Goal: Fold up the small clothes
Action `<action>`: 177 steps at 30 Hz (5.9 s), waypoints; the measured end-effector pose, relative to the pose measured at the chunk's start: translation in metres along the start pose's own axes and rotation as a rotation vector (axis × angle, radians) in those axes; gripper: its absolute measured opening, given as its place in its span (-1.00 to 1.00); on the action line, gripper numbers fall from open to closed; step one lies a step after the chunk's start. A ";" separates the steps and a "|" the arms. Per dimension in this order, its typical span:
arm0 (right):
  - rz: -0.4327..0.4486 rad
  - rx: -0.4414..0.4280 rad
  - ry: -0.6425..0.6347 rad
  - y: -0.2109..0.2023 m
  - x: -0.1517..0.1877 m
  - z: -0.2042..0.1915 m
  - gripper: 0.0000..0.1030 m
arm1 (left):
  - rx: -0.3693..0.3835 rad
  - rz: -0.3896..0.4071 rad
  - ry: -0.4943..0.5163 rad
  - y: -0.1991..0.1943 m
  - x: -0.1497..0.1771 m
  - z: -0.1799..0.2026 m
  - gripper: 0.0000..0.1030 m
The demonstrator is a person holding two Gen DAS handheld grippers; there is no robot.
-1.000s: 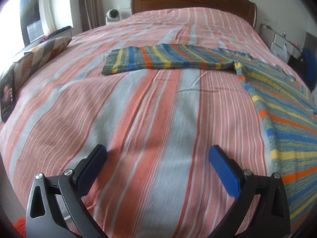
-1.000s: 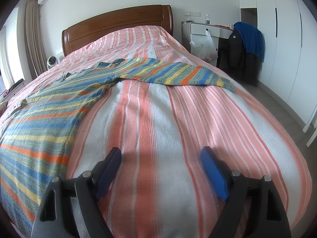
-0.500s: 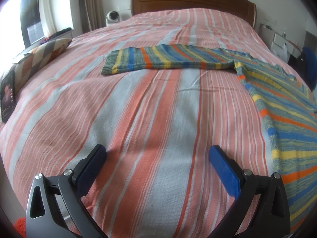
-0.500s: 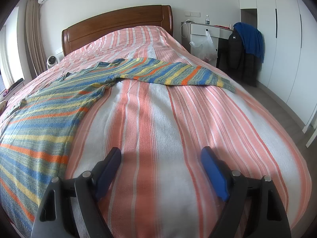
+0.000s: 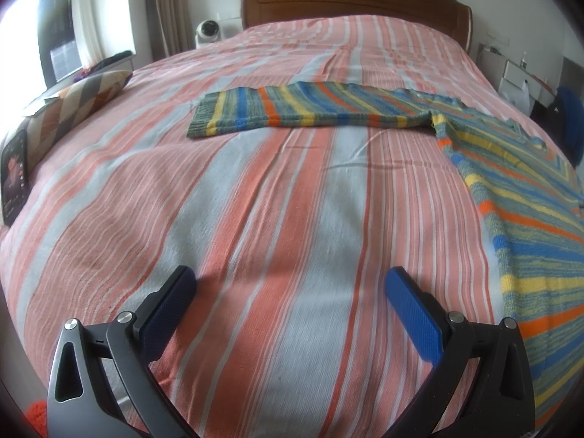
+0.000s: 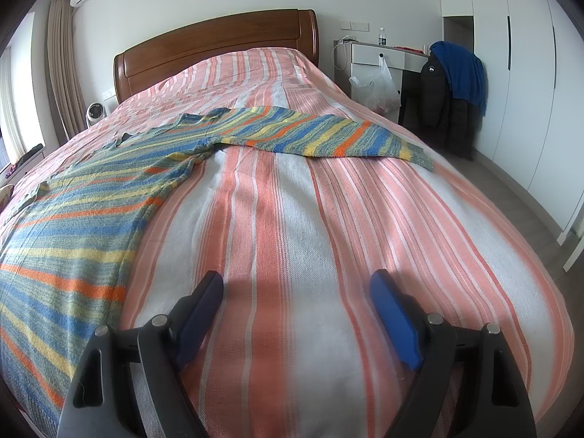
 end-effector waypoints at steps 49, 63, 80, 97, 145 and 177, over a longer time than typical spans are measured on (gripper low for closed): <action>-0.124 -0.054 0.007 -0.046 -0.012 -0.003 0.69 | 0.080 0.001 -0.046 -0.039 -0.010 -0.001 0.99; -0.169 -0.433 0.791 0.004 -0.067 0.100 0.62 | 0.091 -0.015 -0.149 -0.044 0.009 -0.014 0.99; -0.040 -0.376 1.219 0.097 -0.081 0.153 -0.09 | 0.011 -0.047 -0.116 -0.028 0.018 -0.014 0.99; -0.054 -0.562 0.286 0.050 -0.279 -0.124 -0.86 | 0.032 -0.031 -0.121 -0.024 0.013 -0.015 0.99; -0.118 -0.265 0.084 0.060 -0.060 0.011 0.69 | -0.015 -0.018 -0.079 -0.023 0.018 -0.009 0.99; -0.133 -0.210 0.034 0.066 -0.058 0.004 0.72 | 0.094 -0.264 -0.324 0.113 -0.131 -0.103 0.51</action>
Point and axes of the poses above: each gripper's, at about its wrist camera, not at the fingertips, and y roughly the way its jaws point, z to its right, x to its underside, the point moved 6 cm from there along y, roughly the way its jaws point, and after that the axes turned 1 degree about z, right-handed, at the moved point
